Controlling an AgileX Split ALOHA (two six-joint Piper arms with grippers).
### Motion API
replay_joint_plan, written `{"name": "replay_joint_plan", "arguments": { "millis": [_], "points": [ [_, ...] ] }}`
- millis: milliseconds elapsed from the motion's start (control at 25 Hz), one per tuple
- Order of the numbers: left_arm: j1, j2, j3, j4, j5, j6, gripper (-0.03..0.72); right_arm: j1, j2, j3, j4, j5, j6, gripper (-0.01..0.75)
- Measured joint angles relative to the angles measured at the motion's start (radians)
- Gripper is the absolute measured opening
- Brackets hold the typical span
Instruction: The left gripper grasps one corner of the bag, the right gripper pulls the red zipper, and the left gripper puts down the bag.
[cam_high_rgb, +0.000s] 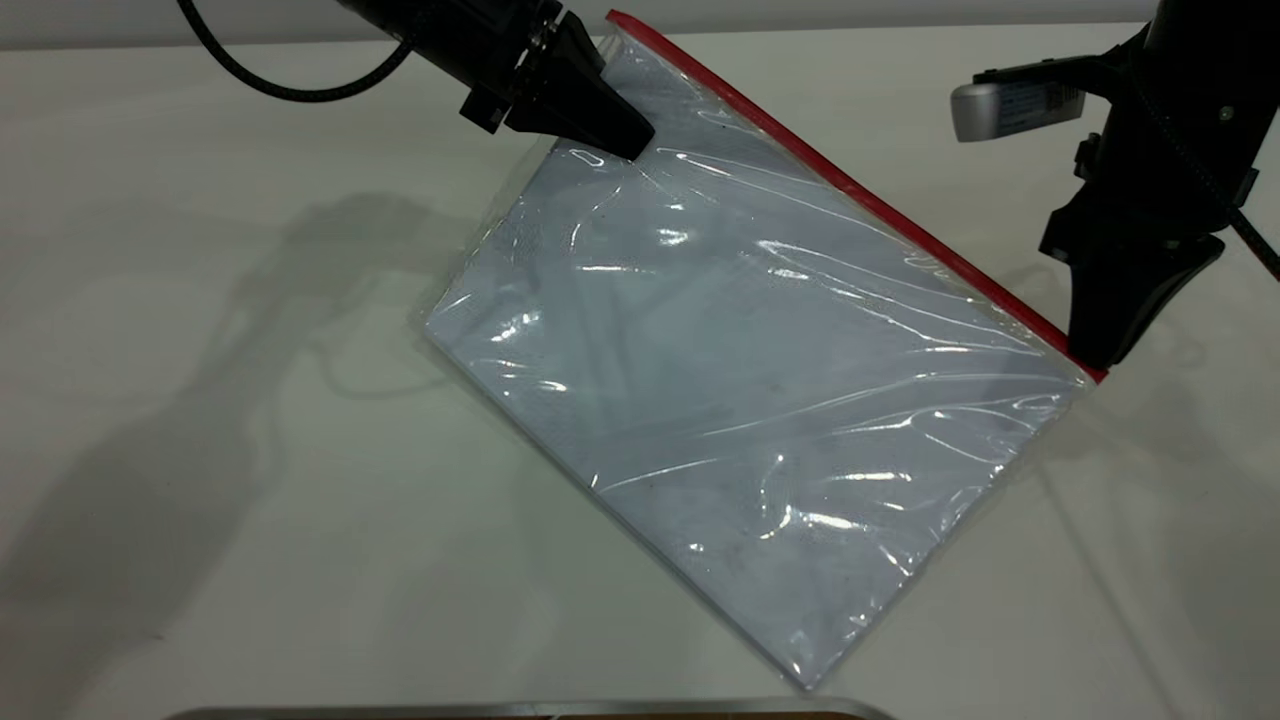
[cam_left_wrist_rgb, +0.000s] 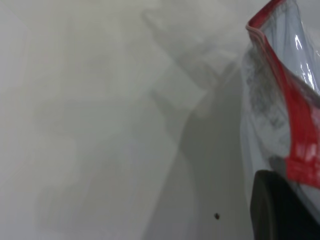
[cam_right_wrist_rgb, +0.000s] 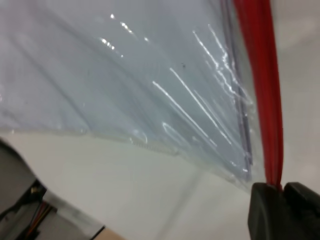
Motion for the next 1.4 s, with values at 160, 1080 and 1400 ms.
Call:
{"name": "replay_joint_plan", "arguments": {
  "millis": [160,1080,1400],
  "points": [
    [0.005,0.0,0.0,0.021,-0.01,-0.005,0.103,-0.001,0.0,0.0,0.004,-0.045,0.003,0.137],
    [0.007,-0.374,0.0,0.596,-0.226,-0.994,0.592,-0.002,-0.543,0.009,0.044,-0.337,0.028,0.437],
    [0.007,-0.68,0.0,0.83,0.066,-1.372,0.578,-0.002,-0.989,0.009,0.085,-0.143,0.05,0.437]
  ]
}}
